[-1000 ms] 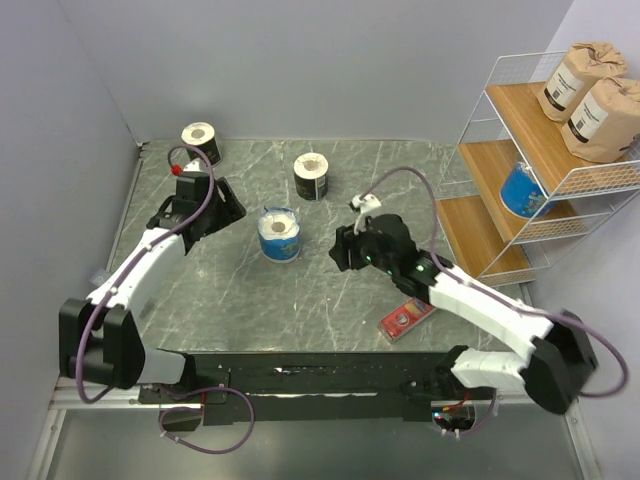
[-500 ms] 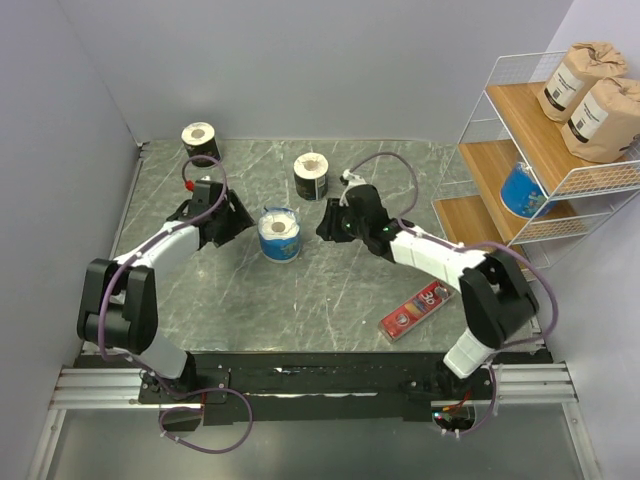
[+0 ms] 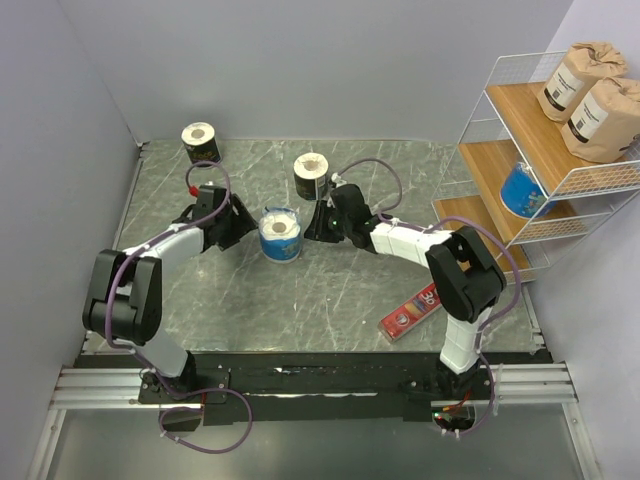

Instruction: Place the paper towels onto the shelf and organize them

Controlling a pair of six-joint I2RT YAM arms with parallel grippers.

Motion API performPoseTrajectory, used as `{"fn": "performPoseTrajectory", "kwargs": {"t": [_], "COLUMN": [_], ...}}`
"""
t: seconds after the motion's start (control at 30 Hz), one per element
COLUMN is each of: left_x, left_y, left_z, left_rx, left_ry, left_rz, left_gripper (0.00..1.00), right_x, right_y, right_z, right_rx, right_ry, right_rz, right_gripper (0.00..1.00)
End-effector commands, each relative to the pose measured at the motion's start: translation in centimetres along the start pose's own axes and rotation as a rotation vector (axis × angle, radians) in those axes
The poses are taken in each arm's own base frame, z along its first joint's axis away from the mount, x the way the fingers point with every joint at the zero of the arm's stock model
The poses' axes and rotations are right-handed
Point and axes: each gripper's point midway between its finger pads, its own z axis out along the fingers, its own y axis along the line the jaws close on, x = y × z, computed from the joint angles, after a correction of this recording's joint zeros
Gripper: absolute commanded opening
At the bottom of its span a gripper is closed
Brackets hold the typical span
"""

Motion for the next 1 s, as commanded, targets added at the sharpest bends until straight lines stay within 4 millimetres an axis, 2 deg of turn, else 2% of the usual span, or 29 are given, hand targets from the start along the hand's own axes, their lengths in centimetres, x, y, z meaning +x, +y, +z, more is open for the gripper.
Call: {"fn": "performPoseTrajectory", "kwargs": {"t": [0.0, 0.13, 0.33, 0.43, 0.67, 0.8, 0.9, 0.93, 0.97], "left_x": [0.8, 1.8, 3.5, 4.4, 6.1, 5.4, 3.7, 2.3, 1.8], "left_y": [-0.9, -0.7, -0.8, -0.1, 1.8, 2.1, 1.3, 0.6, 0.6], "left_z": [0.9, 1.6, 2.5, 3.0, 4.0, 3.3, 1.6, 0.7, 0.0], "left_rx": [0.027, 0.012, -0.020, -0.057, -0.155, -0.195, -0.200, -0.192, -0.206], "left_ry": [0.009, 0.025, 0.040, 0.041, 0.049, 0.026, -0.018, -0.061, -0.069], "left_rz": [-0.003, 0.001, 0.029, 0.032, 0.052, 0.069, 0.090, 0.092, 0.097], "left_gripper": [0.76, 0.75, 0.75, 0.75, 0.75, 0.77, 0.80, 0.80, 0.81], "right_x": [-1.8, -0.5, 1.4, 2.1, 2.0, 0.6, -1.1, -1.5, -1.8], "right_y": [1.8, 1.4, 0.4, -0.3, -1.1, -1.3, -1.4, -1.3, -1.8], "right_z": [0.9, 2.0, 2.6, 2.7, 2.1, 0.6, -2.1, -2.7, -3.5], "right_rx": [-0.053, -0.052, -0.019, -0.006, 0.041, 0.092, 0.151, 0.159, 0.195], "right_ry": [-0.037, -0.004, 0.030, 0.034, 0.030, -0.005, -0.044, -0.054, -0.069], "right_rz": [0.025, 0.039, 0.047, 0.058, 0.031, -0.025, -0.061, -0.072, -0.086], "right_gripper": [0.38, 0.38, 0.36, 0.36, 0.36, 0.36, 0.40, 0.41, 0.42]}}
